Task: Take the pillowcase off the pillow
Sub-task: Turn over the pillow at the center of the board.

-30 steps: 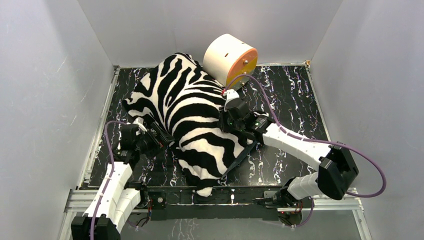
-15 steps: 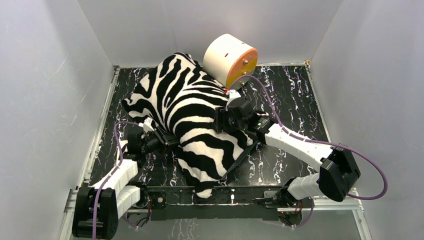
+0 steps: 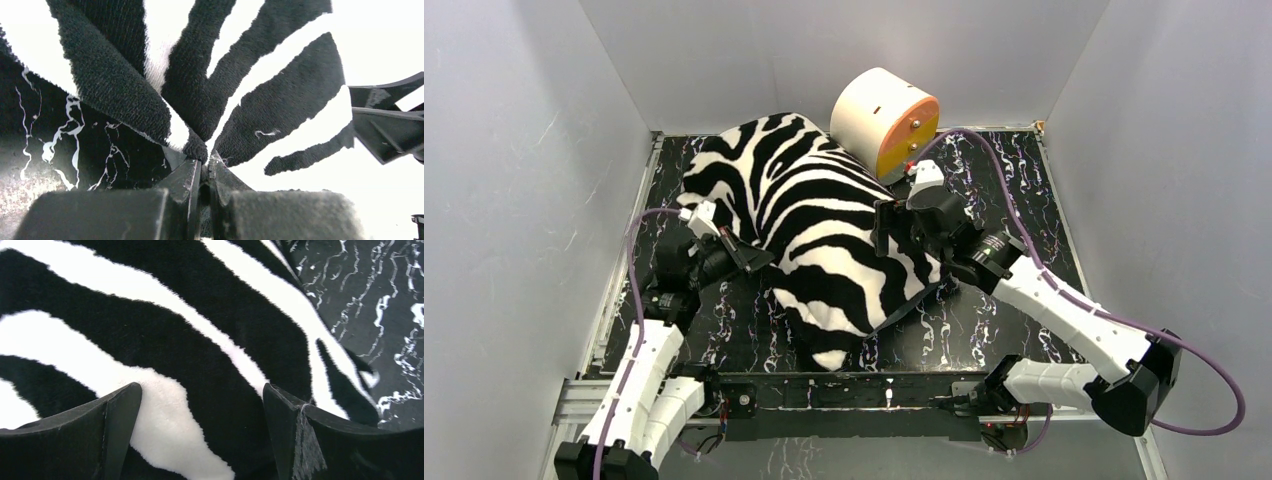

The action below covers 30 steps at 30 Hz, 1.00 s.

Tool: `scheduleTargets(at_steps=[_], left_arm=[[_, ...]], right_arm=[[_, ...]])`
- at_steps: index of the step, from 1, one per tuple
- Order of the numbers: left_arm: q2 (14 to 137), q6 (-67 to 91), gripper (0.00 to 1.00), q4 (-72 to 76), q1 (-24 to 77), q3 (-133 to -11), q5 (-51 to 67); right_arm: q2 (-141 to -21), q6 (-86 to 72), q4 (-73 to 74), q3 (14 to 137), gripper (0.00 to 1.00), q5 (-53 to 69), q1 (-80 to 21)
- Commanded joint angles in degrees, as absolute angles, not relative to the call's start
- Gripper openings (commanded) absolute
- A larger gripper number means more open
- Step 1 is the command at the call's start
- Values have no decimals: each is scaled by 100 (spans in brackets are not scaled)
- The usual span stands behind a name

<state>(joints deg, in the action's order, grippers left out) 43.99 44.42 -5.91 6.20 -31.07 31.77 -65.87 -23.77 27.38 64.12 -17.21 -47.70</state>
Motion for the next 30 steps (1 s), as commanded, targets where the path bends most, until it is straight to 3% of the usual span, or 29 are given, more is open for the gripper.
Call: scheduleTargets(at_steps=[1, 8, 17, 20, 26, 30], left_arm=[[4102, 3828, 0, -1284, 615, -4178, 3230], [4153, 3481, 0, -1579, 615, -5295, 3547], [4206, 3144, 0, -2081, 615, -6439, 2956], [4317, 3167, 0, -2149, 611, -6504, 2900], [4454, 3269, 0, -2154, 615, -6287, 2764], [4636, 3320, 0, -2153, 615, -6263, 2854]], right_arm=[[-6897, -2317, 3486, 6658, 99, -2291, -4720], [-7521, -2173, 3202, 6809, 99, -291, -4675], [-7107, -1624, 2713, 7591, 99, 166, -4674], [-6884, -1429, 2687, 7853, 98, 180, -4672], [-6299, -1308, 1948, 7742, 95, 1995, -4719], [-6810, -1450, 2423, 8347, 96, 2566, -5027]])
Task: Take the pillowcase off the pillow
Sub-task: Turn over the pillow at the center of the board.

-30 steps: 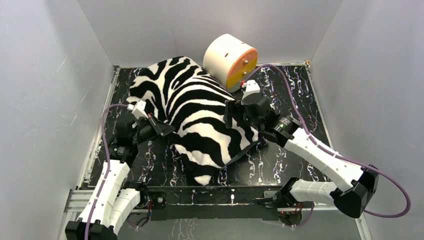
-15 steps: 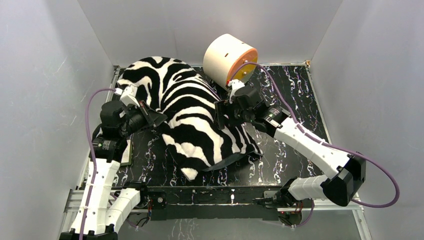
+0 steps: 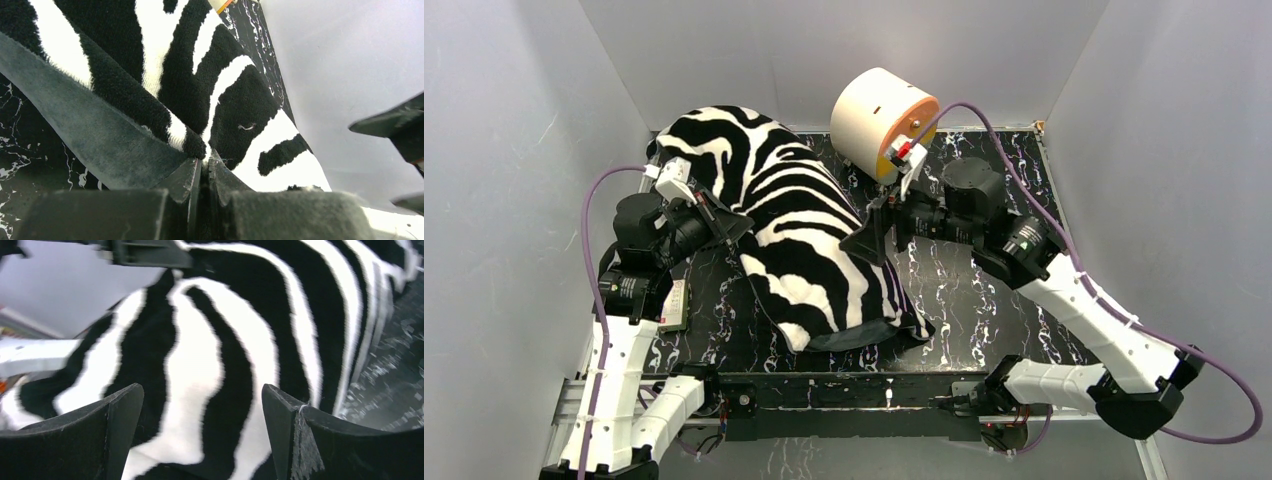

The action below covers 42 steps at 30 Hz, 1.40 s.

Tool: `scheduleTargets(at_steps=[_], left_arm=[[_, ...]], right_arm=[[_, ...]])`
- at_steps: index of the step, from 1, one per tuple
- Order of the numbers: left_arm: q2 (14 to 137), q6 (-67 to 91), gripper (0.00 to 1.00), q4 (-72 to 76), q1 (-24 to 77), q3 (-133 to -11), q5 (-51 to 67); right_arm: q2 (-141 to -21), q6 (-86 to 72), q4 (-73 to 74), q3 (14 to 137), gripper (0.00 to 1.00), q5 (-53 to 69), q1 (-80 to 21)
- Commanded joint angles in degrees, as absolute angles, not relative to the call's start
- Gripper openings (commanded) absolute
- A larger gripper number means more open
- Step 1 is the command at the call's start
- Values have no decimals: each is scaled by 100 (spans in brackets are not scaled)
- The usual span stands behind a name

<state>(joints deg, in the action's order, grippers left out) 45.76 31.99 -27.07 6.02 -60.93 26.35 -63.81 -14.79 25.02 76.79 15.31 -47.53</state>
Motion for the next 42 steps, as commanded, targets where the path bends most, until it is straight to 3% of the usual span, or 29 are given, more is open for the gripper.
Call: scheduleTargets(at_steps=[1, 11, 18, 20, 24, 25, 29, 33, 35, 42], left_arm=[[4674, 3330, 0, -2149, 615, -6264, 2885], [4759, 3384, 0, -2153, 615, -6196, 2757], [4715, 3334, 0, -2213, 615, -6255, 2705], [4671, 3302, 0, -2273, 613, -6246, 2649], [4615, 3257, 0, -2334, 615, -6151, 2540], [4622, 3248, 8, -2345, 615, -6126, 2541], [4621, 3175, 57, -2485, 615, -6046, 2415], [4448, 3239, 90, -2792, 618, -5927, 1744], [4357, 3351, 98, -2988, 615, -5812, 1260], [4126, 3681, 98, -2799, 616, -4969, 1023]], right_arm=[[-7048, -1416, 2798, 8603, 96, 2518, -5188], [-7788, -46, 3109, 8618, 98, -855, -7801], [-8114, 299, 2511, 7309, 98, -4838, -7889], [-8214, -70, 2686, 7223, 90, -5055, -7806], [-8043, -738, 2550, 7027, 54, -4603, -7678], [-7944, -832, 2424, 6948, 46, -4449, -7663], [-7429, -1272, 1939, 6659, 17, -3482, -7403], [-7098, -1725, 1712, 6417, 4, -2582, -6855], [-7021, -1927, 1759, 6384, 2, -2321, -6555], [-6894, -2299, 1783, 6269, 1, -1409, -5798]])
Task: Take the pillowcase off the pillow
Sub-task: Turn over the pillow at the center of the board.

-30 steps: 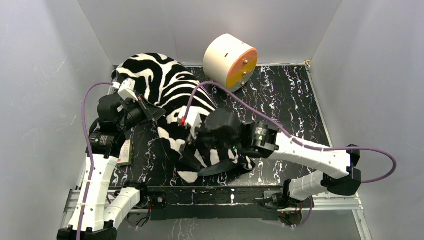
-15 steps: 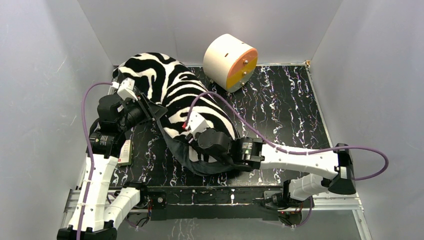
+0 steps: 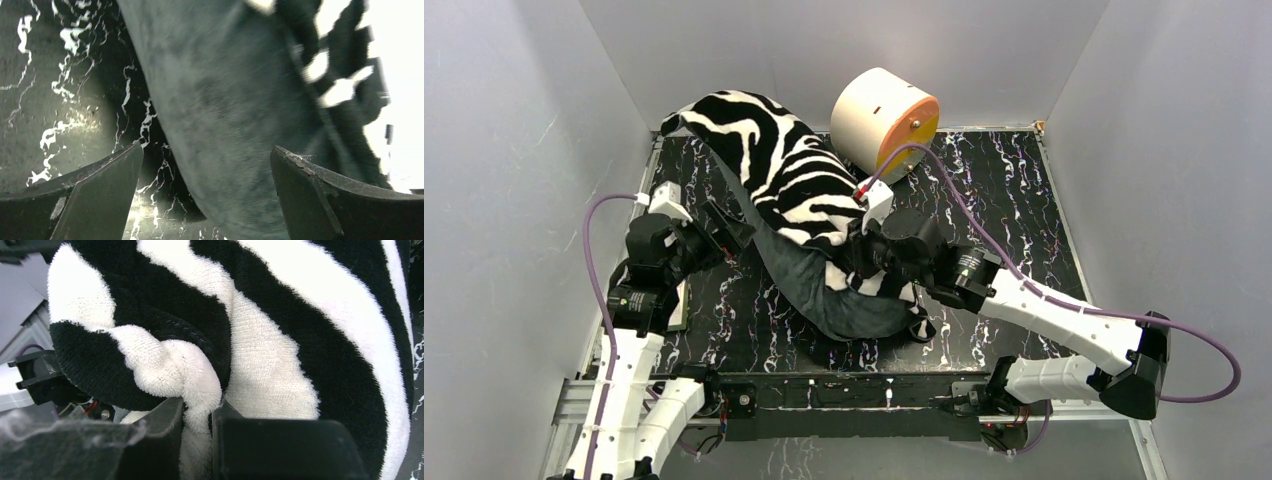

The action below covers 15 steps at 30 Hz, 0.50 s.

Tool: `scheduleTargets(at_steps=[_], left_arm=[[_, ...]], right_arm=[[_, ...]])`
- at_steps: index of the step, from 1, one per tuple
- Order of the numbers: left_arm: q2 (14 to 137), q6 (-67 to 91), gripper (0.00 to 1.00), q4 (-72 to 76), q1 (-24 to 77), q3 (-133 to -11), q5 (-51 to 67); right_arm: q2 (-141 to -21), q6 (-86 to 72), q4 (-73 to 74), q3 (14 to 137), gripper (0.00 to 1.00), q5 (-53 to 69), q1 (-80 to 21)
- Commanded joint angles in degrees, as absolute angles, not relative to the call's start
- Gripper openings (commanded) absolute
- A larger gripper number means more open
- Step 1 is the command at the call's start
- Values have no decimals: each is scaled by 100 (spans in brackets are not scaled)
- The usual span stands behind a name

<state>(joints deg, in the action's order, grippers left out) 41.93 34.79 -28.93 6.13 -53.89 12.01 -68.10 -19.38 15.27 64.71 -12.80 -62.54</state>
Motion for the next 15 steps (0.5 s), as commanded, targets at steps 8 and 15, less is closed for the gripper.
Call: scheduleTargets(at_steps=[8, 15], left_arm=[[4562, 5295, 98, 1022, 615, -3252, 3466], [5580, 6013, 89, 3154, 832, -2752, 4398]], right_arm=[[-6854, -2532, 1734, 6127, 1, -818, -5433], [-6886, -2720, 1723, 6020, 2, -334, -5396]])
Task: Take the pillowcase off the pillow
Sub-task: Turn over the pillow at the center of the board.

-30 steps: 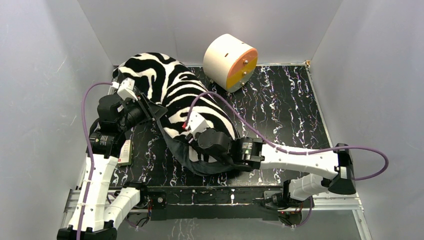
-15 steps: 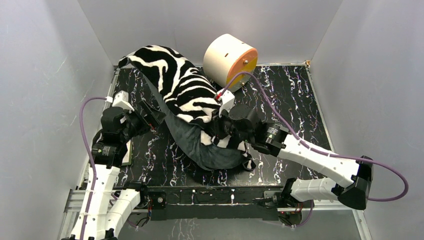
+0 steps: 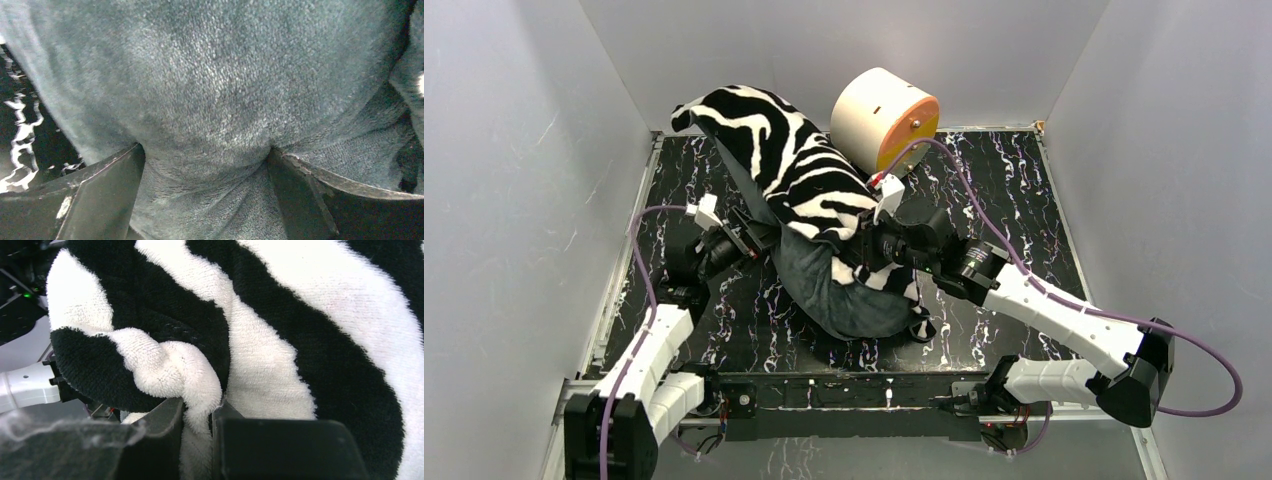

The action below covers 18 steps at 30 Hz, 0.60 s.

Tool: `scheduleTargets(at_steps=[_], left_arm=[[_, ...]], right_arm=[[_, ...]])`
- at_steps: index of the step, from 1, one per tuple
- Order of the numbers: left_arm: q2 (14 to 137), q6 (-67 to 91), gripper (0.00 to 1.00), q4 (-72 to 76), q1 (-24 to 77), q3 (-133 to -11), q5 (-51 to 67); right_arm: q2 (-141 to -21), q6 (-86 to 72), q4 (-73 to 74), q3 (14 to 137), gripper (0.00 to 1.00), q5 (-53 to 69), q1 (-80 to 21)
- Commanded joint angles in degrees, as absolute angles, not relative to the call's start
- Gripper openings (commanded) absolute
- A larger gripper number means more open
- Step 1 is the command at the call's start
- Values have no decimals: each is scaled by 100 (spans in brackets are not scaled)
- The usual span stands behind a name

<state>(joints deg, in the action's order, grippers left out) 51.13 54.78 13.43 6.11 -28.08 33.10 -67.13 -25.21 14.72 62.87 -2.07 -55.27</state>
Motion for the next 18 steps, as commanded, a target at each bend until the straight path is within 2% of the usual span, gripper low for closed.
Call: scheduleTargets(at_steps=[1, 4, 5, 7, 8, 14, 18], left_arm=[[5717, 6048, 80, 3349, 946, -2755, 4483], [5887, 5936, 48, 3436, 1353, -2865, 4310], [5871, 5854, 30, 3376, 1455, -2904, 4180], [5747, 5675, 6, 3044, 1563, -2988, 3890], [5637, 5548, 0, 2783, 1587, -3033, 3736], [4507, 4417, 0, 744, 1599, -3692, 2561], [3963, 3977, 0, 52, 1600, -4190, 2139]], right_arm=[[-6874, -2752, 1689, 6012, 2, -285, -5393], [-6872, -2773, 1643, 6016, 3, -237, -5382], [-6883, -2779, 1658, 6031, 3, -252, -5386], [-6898, -2774, 1718, 6108, 4, -319, -5382], [-6906, -2752, 1767, 6141, 4, -369, -5376], [-6904, -2501, 2072, 6512, 6, -937, -5288], [-6976, -2371, 2030, 6757, 11, -868, -5120]])
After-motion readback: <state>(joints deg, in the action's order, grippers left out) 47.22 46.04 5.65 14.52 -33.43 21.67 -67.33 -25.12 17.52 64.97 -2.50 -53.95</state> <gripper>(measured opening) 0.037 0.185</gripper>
